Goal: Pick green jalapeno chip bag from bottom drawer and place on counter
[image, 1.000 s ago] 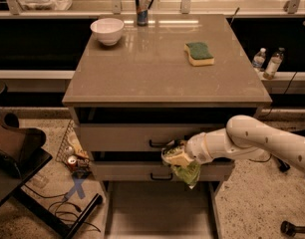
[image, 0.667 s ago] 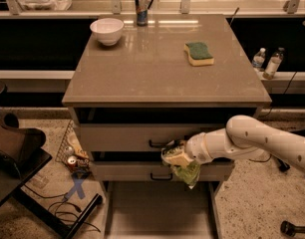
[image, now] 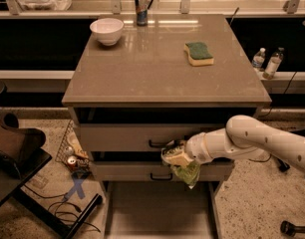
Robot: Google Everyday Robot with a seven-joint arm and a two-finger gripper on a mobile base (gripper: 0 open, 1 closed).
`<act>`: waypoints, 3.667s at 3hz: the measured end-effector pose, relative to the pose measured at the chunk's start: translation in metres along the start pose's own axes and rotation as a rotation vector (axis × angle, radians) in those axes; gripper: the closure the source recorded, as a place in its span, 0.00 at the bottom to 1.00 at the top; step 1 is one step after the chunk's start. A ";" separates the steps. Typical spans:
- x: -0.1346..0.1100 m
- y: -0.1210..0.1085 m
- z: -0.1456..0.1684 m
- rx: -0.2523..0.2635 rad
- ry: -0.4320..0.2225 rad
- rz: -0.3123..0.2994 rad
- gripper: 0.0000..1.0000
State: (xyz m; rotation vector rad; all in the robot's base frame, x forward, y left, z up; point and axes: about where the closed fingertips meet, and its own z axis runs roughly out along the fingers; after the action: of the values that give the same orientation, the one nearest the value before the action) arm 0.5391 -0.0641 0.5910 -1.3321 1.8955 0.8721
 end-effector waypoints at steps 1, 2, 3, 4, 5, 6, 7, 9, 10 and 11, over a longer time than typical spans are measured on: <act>0.000 0.000 0.000 0.000 0.000 0.000 1.00; 0.000 0.000 0.000 0.000 0.000 0.000 1.00; 0.000 0.000 0.000 0.000 0.000 0.000 1.00; 0.000 0.000 0.000 0.000 0.000 0.000 1.00; 0.000 0.000 0.000 -0.001 0.001 0.001 1.00; 0.000 0.000 0.000 -0.001 0.001 0.001 1.00; 0.000 0.000 0.000 -0.001 0.001 0.001 1.00; 0.001 0.000 0.000 -0.001 0.001 0.001 1.00; 0.001 0.000 0.000 -0.002 0.001 0.001 0.85; 0.001 0.001 0.000 -0.002 0.001 0.001 0.62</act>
Offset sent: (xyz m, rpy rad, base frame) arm -0.0560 -0.0598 -0.0472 -0.1837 0.2730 -0.1043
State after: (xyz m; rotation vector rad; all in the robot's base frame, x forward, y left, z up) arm 0.5384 -0.0640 0.5904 -1.3330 1.8966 0.8739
